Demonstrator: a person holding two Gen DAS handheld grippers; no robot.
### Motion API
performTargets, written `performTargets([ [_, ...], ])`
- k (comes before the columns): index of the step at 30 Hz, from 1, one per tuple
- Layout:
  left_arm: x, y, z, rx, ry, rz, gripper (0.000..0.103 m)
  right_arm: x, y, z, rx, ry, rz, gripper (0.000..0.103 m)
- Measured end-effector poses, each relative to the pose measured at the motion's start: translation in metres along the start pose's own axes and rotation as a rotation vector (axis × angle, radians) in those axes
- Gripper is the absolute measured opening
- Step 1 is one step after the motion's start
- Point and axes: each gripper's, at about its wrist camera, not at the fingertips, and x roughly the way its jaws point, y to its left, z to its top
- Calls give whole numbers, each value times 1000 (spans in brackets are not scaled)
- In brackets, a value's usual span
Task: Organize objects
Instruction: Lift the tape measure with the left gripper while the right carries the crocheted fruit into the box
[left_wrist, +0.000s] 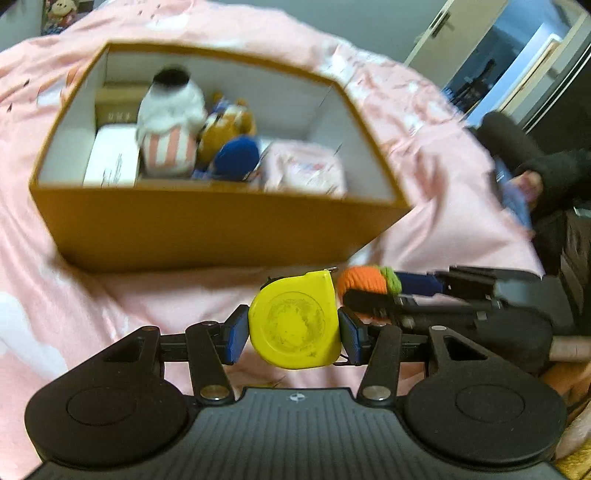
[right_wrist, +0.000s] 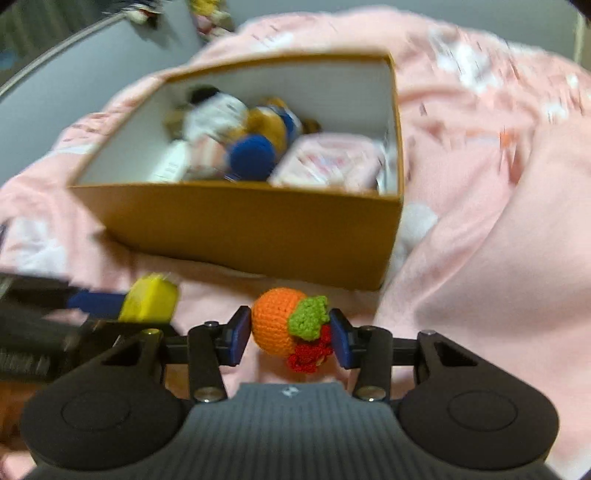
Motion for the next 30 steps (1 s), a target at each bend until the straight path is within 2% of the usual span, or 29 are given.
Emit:
performTargets([
  [4, -18, -6, 27, 6, -32, -37, 58, -33, 6, 16, -101, -71, 10, 47],
  [11, -26, -14, 85, 64, -118, 14, 58, -34, 4, 72, -215, -177, -68, 47],
  [14, -20, -13, 110, 69, -141, 13, 58, -10, 4, 96, -287, -186, -130, 48],
  [21, 11, -6, 154, 79, -134, 1, 58, 59, 1, 132, -493, -187, -267, 48],
  [25, 35, -1, 170, 97, -114, 43, 58, 88, -10, 137, -512, -163, -292, 48],
  [30, 69, -1, 189, 120, -76, 99, 58, 108, -20, 127, -568, -157, -328, 51],
])
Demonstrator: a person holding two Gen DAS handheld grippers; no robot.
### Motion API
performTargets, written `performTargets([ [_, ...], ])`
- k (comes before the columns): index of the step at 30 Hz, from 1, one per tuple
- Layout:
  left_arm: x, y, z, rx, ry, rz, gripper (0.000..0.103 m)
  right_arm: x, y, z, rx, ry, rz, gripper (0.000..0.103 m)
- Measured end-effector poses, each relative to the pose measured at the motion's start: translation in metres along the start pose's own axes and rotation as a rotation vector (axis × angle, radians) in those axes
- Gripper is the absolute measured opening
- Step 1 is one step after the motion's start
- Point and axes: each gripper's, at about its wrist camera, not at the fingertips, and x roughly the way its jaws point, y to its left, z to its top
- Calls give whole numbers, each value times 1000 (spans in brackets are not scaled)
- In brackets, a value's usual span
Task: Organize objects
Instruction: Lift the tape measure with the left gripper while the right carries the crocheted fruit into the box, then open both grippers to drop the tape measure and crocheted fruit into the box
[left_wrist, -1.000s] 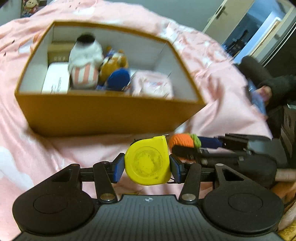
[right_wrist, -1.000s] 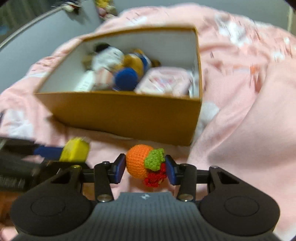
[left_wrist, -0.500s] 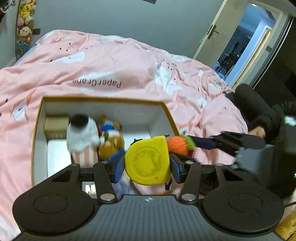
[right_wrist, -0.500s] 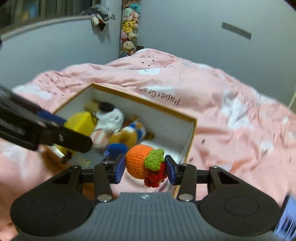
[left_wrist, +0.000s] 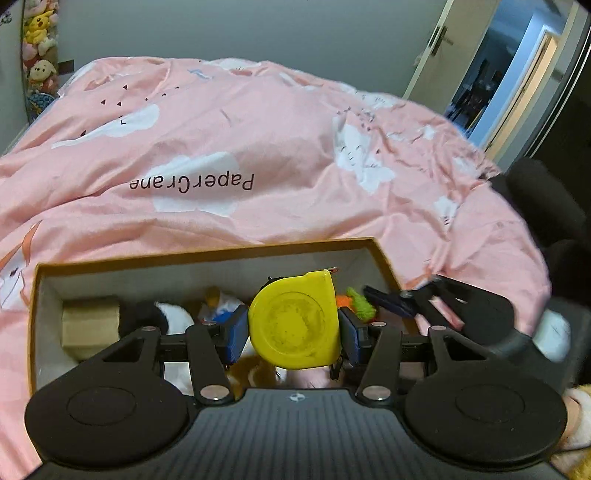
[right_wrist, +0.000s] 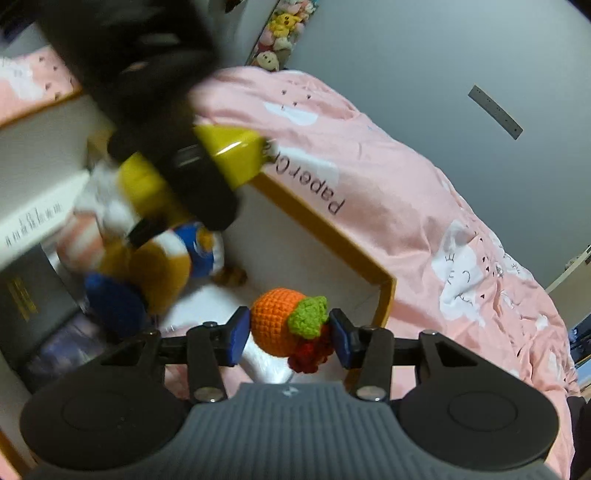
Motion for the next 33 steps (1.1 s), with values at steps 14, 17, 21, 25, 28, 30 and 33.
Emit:
performTargets([
  [14, 63, -34, 17, 190, 160, 212, 58, -58, -24, -22, 147, -237, -80, 84],
  [17, 75, -42, 18, 212, 166, 264, 59, -57, -31, -25, 189, -230, -80, 84],
  [21, 90, -45, 16, 220, 183, 274, 62, -54, -36, -28, 218, -214, -75, 85],
  [25, 90, -52, 13, 264, 125, 325, 72, -53, -38, -27, 234, -209, -72, 85],
  [28, 83, -49, 18, 231, 111, 278, 75, -55, -38, -25, 232, -213, -75, 85],
  [30, 75, -48, 19, 219, 86, 274, 75, -55, -36, -25, 238, -212, -65, 85],
  [33, 59, -47, 17, 210, 33, 276, 75, -55, -30, -29, 252, -207, -40, 85],
])
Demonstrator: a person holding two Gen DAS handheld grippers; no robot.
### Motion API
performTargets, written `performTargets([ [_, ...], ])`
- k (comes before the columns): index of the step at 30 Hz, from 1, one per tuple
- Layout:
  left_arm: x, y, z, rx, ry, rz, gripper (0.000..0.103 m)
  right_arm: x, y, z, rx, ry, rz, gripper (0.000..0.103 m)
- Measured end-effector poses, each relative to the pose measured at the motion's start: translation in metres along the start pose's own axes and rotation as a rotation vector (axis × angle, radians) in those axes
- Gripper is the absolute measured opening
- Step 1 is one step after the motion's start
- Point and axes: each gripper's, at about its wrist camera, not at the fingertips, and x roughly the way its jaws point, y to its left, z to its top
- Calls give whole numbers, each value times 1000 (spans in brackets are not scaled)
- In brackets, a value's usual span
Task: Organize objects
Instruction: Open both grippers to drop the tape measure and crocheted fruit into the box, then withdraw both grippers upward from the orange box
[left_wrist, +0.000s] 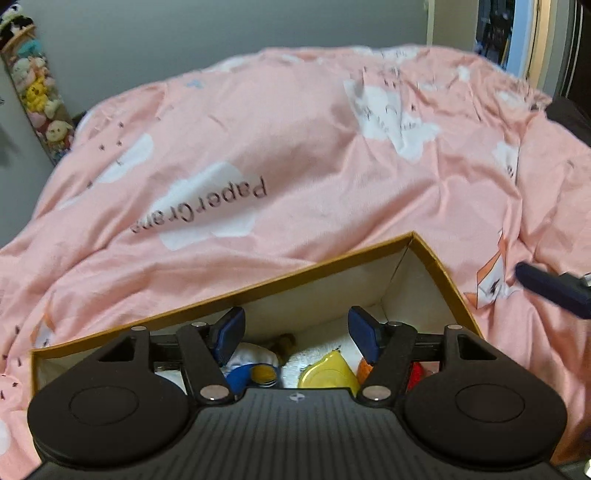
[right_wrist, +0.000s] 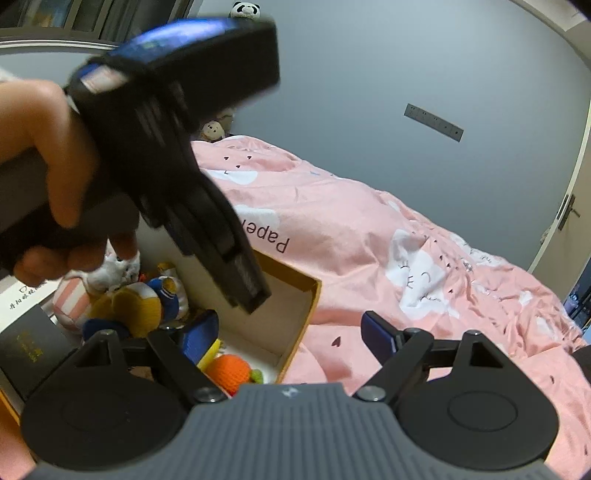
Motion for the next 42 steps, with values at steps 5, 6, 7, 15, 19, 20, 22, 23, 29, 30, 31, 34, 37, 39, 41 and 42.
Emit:
performTargets([
  [5, -41, 14, -13, -39, -84, -18, 75, 1, 2, 1, 27, 9, 35, 85],
  [6, -49, 18, -17, -49, -104, -16, 75, 1, 2, 2, 37, 10, 42, 85],
  [7, -58, 21, -21, -57, -118, -14, 75, 0, 2, 4, 52, 13, 55, 85],
  [15, -105, 52, -61, -119, -171, 72, 75, -12, 5, 21, 229, 75, 148, 85],
  [19, -126, 62, -81, -142, -233, 130, 75, -29, 14, 31, 313, 131, 152, 85],
  [20, -132, 65, -85, -157, -252, 135, 75, -37, 17, 34, 339, 145, 153, 85],
  [22, -144, 70, -96, -184, -286, 148, 75, -44, 21, 40, 383, 170, 150, 85],
  [23, -149, 71, -102, -200, -298, 164, 75, -49, 24, 43, 394, 179, 145, 86],
  [29, -165, 73, -133, -248, -294, 186, 75, -83, 47, 45, 439, 244, 115, 88],
  [30, -166, 73, -138, -254, -290, 183, 75, -88, 51, 44, 437, 248, 99, 88],
  [31, -167, 72, -142, -261, -285, 181, 75, -94, 56, 42, 431, 250, 78, 89],
  [34, -168, 72, -156, -289, -265, 177, 75, -106, 64, 37, 427, 251, 50, 90],
  [37, -170, 65, -168, -287, -256, 164, 75, -115, 70, 28, 422, 254, 26, 90],
  [39, -171, 59, -173, -272, -261, 160, 75, -119, 73, 22, 412, 250, 11, 90],
  [41, -171, 54, -177, -266, -270, 163, 75, -122, 76, 17, 413, 248, 5, 90],
  [42, -169, 52, -178, -266, -272, 164, 75, -123, 77, 15, 409, 245, 8, 90],
])
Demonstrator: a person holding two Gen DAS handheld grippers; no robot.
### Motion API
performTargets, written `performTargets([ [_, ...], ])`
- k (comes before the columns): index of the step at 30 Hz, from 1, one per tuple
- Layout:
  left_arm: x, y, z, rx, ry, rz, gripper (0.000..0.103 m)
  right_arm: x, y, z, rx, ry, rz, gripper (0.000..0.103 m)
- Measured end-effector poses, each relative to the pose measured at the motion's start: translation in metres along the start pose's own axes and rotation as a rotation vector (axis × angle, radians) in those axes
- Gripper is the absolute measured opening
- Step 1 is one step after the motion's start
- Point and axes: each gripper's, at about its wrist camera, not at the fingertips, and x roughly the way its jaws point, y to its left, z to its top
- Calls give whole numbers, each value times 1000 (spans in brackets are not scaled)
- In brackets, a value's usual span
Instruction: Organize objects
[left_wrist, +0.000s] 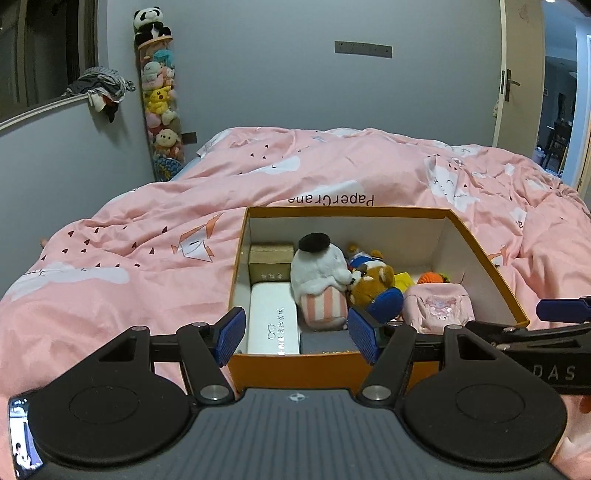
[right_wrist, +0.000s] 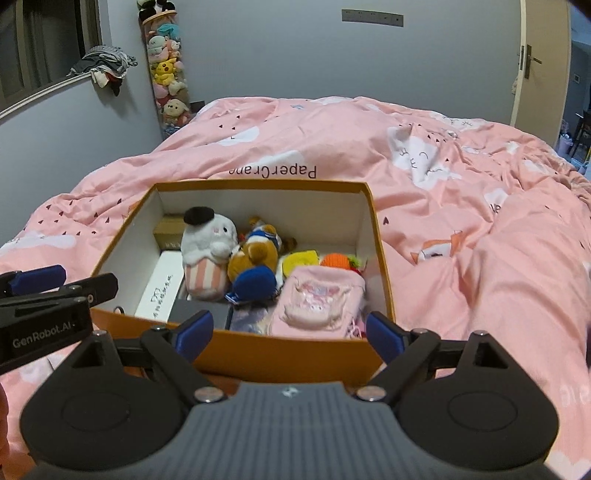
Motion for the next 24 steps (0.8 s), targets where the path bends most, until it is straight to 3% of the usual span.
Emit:
performTargets([
  [12, 19, -8, -17, 16, 36, 17, 75, 22, 4, -15, -38, 8, 26, 91],
  [24, 16, -13, -19, 56, 28, 3, 75, 26, -4, -17, 8, 17, 44, 91],
])
